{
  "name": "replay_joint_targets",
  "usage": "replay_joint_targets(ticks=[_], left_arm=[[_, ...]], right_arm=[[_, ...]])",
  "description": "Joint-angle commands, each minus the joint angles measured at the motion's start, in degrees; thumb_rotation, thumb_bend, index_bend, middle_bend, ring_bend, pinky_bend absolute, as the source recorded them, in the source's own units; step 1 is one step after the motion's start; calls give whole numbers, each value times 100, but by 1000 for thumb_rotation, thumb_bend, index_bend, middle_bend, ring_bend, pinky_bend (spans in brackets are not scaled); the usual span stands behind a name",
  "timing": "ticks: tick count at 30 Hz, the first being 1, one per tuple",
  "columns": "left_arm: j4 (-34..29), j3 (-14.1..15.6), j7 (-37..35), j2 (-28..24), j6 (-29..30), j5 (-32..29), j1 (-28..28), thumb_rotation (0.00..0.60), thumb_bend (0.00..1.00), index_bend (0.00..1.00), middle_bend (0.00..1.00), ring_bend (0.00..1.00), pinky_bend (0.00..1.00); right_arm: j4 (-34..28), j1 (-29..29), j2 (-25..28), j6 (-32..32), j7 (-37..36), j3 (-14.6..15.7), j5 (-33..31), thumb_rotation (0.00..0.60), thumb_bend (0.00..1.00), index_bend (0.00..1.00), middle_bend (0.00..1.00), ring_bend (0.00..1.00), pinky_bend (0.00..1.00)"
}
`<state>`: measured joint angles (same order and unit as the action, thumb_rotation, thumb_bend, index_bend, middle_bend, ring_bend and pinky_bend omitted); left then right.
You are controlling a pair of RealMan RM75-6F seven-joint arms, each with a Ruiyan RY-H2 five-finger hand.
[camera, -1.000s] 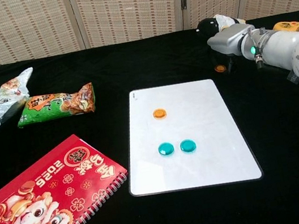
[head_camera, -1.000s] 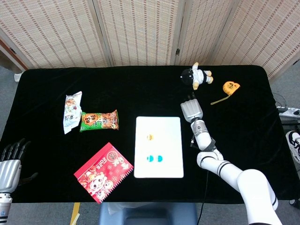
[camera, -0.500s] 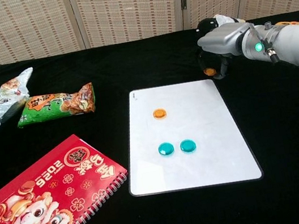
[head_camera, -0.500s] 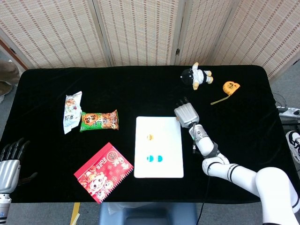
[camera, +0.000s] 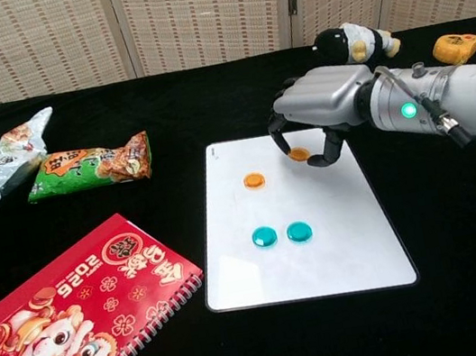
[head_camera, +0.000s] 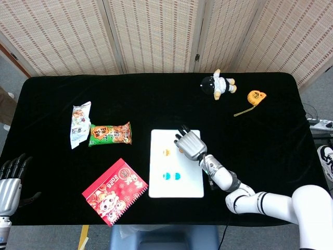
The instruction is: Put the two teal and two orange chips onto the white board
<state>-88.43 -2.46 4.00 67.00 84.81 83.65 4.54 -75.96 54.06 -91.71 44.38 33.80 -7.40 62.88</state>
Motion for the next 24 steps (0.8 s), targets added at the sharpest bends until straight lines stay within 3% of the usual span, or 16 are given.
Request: replay_joint_targets(ticks=[1,24], left_arm=[[16,5,-14,7,2,-3,-8,600,97,0,0,0,0],[302,32,-283,97,15,-30,-94,600,98,0,0,0,0]], right_arm=[[9,25,-46,10,46,18,-29,600,291,509,224,93,0],[374,338,-512,38,687,63,-548,600,292,441,209,91,0]])
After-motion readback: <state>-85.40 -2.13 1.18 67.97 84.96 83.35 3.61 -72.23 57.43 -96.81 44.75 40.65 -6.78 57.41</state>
